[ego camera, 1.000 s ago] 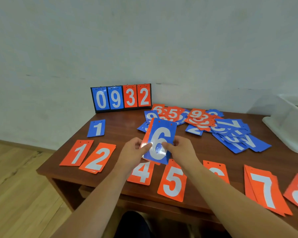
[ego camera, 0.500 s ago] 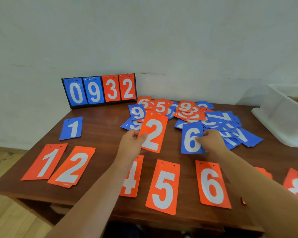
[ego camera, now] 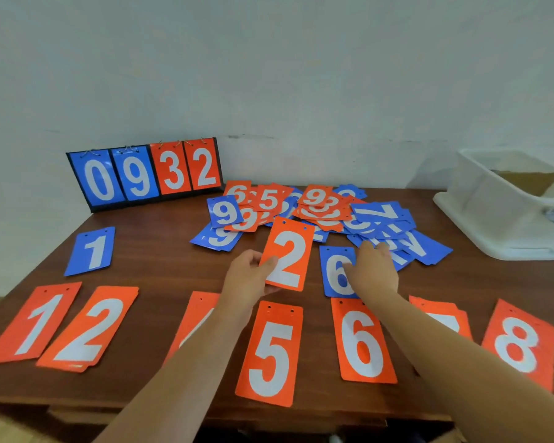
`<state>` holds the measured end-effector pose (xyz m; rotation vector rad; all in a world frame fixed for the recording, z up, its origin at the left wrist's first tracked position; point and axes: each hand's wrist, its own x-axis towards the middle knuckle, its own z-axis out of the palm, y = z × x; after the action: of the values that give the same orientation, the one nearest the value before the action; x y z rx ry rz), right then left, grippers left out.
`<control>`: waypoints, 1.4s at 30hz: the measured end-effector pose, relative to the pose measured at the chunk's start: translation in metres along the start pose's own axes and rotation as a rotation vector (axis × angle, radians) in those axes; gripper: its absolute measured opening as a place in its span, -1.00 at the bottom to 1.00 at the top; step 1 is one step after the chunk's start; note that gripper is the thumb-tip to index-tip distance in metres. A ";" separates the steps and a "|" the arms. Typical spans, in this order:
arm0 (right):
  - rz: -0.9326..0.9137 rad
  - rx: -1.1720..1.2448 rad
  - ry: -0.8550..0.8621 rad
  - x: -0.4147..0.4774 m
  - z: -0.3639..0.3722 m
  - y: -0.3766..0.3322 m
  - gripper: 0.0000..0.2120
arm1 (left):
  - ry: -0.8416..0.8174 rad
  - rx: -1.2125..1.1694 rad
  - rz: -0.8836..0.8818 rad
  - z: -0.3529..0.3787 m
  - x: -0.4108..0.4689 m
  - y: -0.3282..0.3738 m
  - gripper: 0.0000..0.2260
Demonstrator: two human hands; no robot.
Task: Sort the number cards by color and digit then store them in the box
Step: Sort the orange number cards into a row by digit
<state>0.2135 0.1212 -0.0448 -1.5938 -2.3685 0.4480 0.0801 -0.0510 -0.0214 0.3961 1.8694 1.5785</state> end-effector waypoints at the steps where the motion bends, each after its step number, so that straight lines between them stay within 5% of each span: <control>1: -0.051 0.105 0.027 -0.003 -0.003 -0.007 -0.66 | 0.009 -0.004 -0.005 -0.001 -0.001 0.000 -0.76; 4: -0.057 0.603 -0.209 -0.022 -0.019 -0.041 -0.68 | 0.019 -0.018 -0.013 -0.004 -0.005 -0.001 -0.79; 7: -0.131 0.776 -0.421 -0.042 -0.021 -0.067 -0.78 | 0.002 -0.019 -0.036 -0.008 -0.006 -0.001 -0.77; 15: -0.212 0.786 -0.465 -0.059 0.007 -0.128 -0.87 | 0.087 0.232 0.040 -0.086 -0.006 -0.001 -0.75; 19: -0.238 0.766 -0.543 -0.076 0.029 -0.179 -0.79 | 0.255 0.364 0.110 -0.144 -0.006 -0.007 -0.79; 25: -0.313 0.720 -0.715 -0.111 0.066 -0.242 -0.88 | 0.595 0.921 0.245 -0.250 -0.021 -0.041 -0.83; 30: -0.197 0.670 -0.946 -0.143 0.093 -0.270 -0.79 | 0.451 1.049 0.113 -0.272 -0.030 -0.068 -0.75; 42: -0.519 0.148 -0.561 -0.165 0.123 -0.272 -0.80 | 0.407 1.024 0.186 -0.264 -0.042 -0.078 -0.68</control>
<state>-0.0027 -0.1424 -0.0582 -0.7980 -2.9233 1.0197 -0.0456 -0.2947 -0.0678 0.7257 2.9521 0.6922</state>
